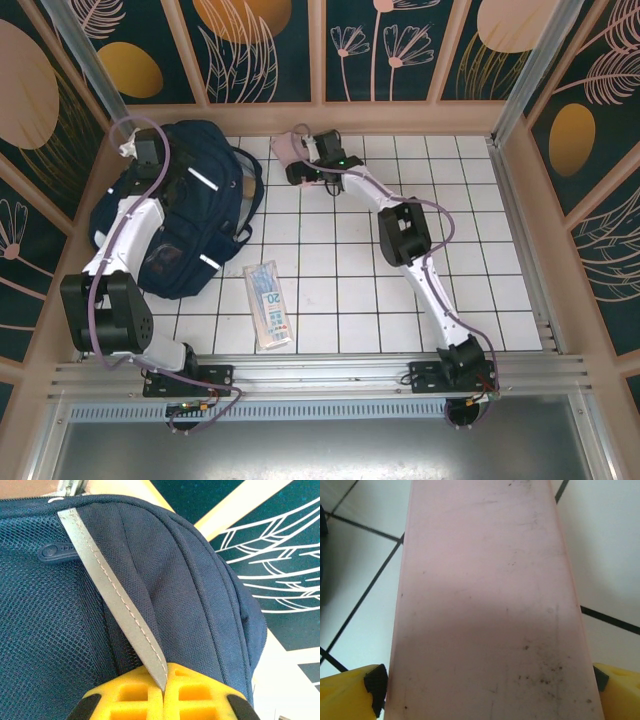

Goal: Pack the student bag

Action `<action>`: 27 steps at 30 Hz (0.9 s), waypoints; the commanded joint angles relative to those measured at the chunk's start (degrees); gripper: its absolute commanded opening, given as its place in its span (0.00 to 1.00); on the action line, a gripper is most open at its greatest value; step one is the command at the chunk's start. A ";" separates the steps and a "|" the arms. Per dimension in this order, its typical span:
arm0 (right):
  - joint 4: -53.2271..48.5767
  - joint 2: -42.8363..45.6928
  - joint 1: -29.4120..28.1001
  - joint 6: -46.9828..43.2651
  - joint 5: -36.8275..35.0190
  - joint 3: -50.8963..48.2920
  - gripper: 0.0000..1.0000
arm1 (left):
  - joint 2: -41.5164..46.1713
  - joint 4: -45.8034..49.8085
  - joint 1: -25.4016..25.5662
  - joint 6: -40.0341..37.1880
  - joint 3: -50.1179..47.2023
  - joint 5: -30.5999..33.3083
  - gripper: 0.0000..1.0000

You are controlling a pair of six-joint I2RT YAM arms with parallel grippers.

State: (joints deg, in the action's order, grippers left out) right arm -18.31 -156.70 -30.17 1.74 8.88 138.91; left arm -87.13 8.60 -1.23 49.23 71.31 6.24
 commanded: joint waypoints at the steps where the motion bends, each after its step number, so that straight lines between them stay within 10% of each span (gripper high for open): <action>1: -6.43 0.48 -2.05 -3.80 -5.59 -2.08 0.99 | 0.34 -5.64 -0.35 0.43 -0.93 -2.48 0.00; 16: -8.69 2.94 -4.52 -5.96 -10.85 -6.73 0.83 | 0.92 -8.03 -0.26 0.12 -2.32 -9.17 0.00; 27: 3.62 23.68 -2.34 4.71 -10.40 -35.65 0.66 | -2.41 -8.56 -0.16 -2.38 1.82 -20.37 0.00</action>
State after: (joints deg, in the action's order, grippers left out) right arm -14.00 -138.41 -33.69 1.08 -0.86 108.84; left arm -88.29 4.10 -1.67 48.93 69.36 -6.76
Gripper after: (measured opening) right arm 0.897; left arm 0.064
